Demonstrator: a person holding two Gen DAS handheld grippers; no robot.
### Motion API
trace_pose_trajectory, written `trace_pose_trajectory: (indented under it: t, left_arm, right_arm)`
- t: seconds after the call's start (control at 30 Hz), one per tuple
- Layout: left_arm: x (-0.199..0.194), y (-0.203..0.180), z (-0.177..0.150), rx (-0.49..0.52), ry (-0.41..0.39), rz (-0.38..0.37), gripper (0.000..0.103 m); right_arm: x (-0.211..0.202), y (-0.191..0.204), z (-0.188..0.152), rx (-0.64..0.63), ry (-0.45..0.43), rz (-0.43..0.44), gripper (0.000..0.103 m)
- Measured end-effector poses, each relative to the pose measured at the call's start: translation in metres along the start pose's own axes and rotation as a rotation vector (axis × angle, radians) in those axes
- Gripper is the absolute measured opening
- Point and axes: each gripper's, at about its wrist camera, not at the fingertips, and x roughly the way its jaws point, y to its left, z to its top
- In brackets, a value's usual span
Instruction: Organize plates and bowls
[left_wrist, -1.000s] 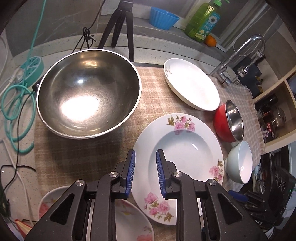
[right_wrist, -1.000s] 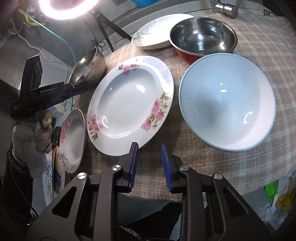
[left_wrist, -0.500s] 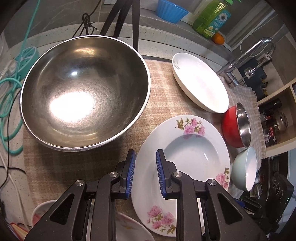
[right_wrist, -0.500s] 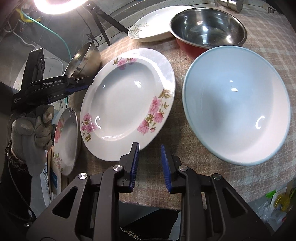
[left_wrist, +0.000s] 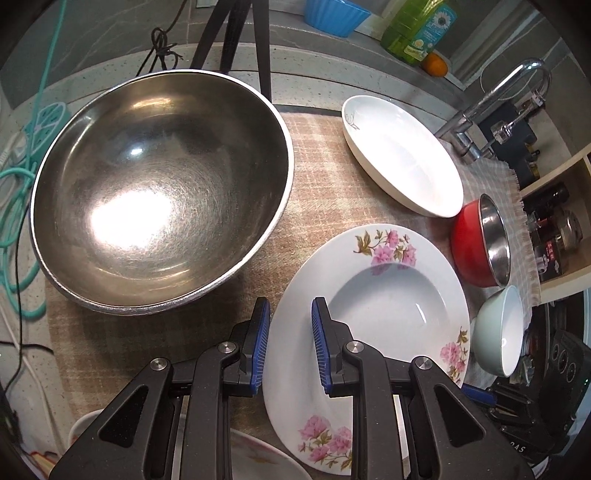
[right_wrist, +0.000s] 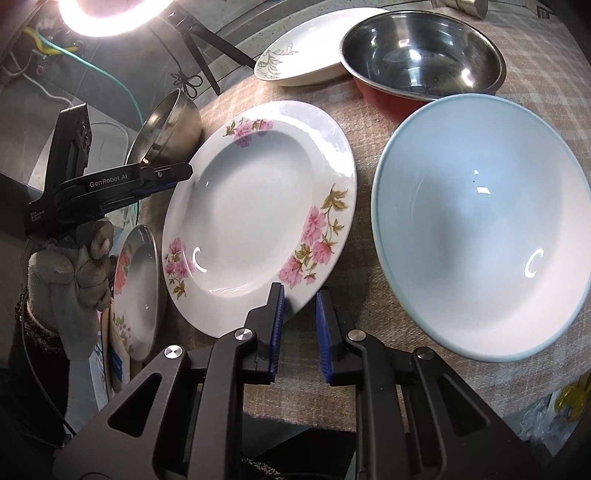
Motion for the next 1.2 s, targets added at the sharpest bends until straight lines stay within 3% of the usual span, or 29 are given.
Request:
trace_pose_trajectory:
  t: [0.13,1.2]
  left_arm:
    - [0.001,-0.006,-0.004,0.030,-0.007,0.039,0.021]
    - [-0.008,-0.024,-0.045,-0.009,-0.001,0.046,0.021]
  right_arm:
    - [-0.001,0.002,0.000,-0.019,0.002,-0.020,0.018]
    - [-0.019,-0.006,-0.036,-0.090,0.066,-0.044,0.018]
